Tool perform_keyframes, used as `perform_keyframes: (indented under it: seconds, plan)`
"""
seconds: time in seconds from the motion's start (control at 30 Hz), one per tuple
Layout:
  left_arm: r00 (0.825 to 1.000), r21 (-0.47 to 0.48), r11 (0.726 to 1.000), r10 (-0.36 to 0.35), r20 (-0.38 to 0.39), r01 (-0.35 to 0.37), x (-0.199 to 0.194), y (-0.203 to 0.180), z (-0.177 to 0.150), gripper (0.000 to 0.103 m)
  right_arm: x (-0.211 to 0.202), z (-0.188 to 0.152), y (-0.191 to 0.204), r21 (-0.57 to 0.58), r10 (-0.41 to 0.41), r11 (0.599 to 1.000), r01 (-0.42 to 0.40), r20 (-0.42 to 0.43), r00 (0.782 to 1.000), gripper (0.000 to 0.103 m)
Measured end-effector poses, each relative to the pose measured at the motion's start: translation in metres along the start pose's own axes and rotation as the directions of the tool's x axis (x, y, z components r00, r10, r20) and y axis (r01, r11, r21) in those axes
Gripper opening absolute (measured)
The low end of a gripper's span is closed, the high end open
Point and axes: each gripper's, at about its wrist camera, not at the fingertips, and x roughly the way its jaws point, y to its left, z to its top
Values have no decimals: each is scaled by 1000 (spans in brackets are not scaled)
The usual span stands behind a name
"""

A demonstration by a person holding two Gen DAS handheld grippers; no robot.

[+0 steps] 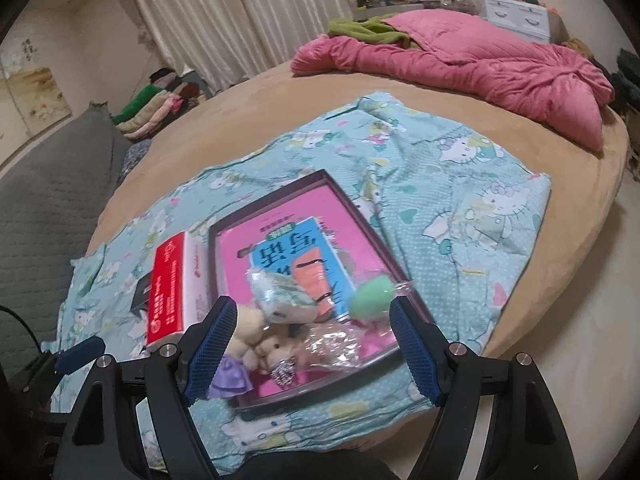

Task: Organize soft objects
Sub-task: 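Withdraw both grippers up and away from the tray toward the pile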

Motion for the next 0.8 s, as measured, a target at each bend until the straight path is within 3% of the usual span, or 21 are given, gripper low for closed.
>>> perform_keyframes:
  seconds: [0.4,0.8]
  plan:
    - [1000,-56,998,23,11,-22,-19,35,-11,89,-10,-5,40,-83,26,996,-25,8,1000,80]
    - [995,-150,984,96,5,-94,-39,101,-28,89,-7,-19,86,-193,75,978,-78,-24,997,80]
